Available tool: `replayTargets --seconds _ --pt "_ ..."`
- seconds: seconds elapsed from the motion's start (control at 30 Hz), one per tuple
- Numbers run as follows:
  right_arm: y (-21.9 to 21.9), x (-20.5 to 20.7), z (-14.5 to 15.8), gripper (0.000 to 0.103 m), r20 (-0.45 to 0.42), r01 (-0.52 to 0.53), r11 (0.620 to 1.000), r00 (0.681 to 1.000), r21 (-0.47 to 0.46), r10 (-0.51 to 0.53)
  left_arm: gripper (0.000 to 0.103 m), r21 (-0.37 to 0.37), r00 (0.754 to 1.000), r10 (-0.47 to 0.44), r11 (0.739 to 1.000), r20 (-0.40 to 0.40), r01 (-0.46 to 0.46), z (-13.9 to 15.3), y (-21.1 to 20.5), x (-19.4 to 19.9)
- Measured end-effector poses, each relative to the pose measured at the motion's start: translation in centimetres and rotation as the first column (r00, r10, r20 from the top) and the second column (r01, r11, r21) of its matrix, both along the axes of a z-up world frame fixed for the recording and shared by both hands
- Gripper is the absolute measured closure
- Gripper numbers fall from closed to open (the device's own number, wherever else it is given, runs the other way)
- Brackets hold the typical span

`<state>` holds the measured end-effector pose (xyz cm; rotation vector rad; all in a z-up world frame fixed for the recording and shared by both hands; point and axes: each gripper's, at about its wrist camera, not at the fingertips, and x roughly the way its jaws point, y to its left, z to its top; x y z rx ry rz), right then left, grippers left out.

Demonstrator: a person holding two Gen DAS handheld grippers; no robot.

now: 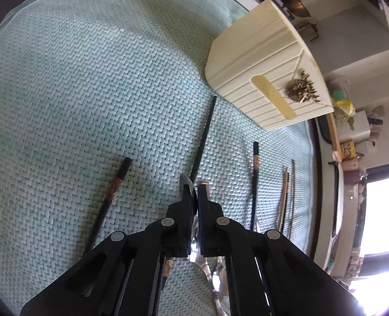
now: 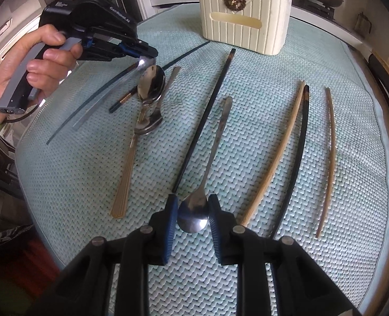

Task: Organize utensils
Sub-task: 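Lift the spoon with the right gripper and carry it to the cream caddy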

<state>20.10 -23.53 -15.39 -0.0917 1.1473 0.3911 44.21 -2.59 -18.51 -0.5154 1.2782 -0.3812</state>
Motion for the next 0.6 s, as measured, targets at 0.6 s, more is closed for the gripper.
replayTargets --seconds 0.6 --pt "-7.6 1.4 6.0 0.100 -0.111 0.183 0.868 0.983 0.462 -0.148 0.102 -0.070 0.940 -0.033 0.996 0.341 0.060 13.4 2.2 -7.3"
